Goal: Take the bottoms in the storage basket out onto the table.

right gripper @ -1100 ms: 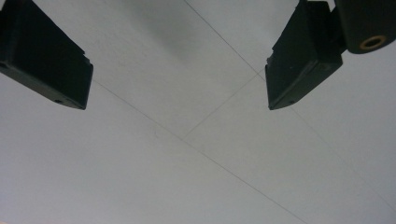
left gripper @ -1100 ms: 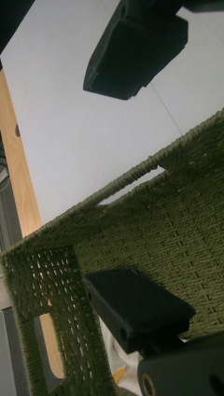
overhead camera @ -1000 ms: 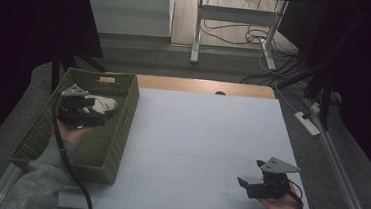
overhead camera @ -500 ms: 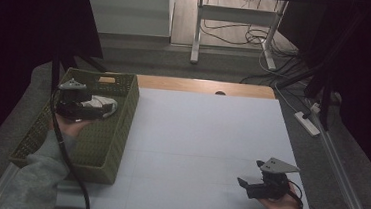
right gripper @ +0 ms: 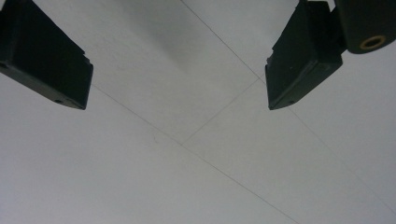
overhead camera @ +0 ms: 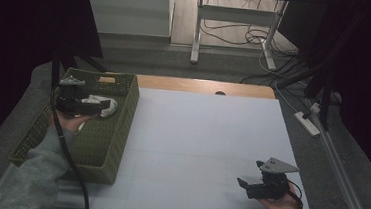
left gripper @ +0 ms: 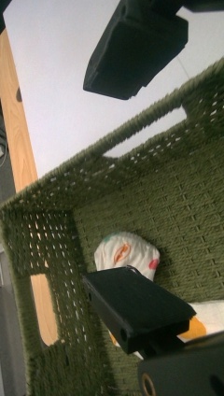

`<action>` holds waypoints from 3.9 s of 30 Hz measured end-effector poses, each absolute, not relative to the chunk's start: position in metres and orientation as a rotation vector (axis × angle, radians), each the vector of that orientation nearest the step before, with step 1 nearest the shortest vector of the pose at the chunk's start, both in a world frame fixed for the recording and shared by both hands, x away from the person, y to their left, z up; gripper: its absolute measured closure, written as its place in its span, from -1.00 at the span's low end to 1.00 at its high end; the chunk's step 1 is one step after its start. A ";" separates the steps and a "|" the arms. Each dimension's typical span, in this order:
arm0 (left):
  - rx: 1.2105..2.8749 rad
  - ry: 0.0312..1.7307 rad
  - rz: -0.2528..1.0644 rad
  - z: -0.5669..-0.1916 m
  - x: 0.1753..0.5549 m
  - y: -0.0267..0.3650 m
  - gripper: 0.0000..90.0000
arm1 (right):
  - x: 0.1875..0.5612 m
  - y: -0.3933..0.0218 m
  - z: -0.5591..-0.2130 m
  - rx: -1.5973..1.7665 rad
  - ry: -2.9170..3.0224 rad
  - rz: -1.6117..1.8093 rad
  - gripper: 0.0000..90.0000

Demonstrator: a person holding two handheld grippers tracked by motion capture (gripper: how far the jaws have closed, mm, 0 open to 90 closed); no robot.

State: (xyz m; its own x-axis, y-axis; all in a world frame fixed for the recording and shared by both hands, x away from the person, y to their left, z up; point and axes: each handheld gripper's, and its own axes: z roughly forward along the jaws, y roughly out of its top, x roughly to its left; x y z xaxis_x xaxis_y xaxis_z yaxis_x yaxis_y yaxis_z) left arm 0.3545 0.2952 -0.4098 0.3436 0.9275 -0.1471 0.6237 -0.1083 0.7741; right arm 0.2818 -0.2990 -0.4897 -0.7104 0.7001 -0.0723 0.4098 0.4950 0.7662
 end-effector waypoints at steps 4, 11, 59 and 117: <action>1.828 1.383 0.490 -0.413 0.360 0.298 -0.81 | 0.281 -0.299 -0.489 0.925 2.367 1.067 -0.82; 1.838 1.395 0.490 -0.411 0.370 0.300 -0.81 | 0.282 -0.298 -0.490 0.925 2.374 1.058 -0.82; 1.848 1.622 0.513 -0.441 0.442 0.340 -0.80 | 0.276 -0.306 -0.494 0.951 2.363 1.056 -0.82; 1.944 1.809 0.324 -0.504 0.471 0.357 -0.85 | 0.277 -0.303 -0.497 0.929 2.396 0.988 -0.82</action>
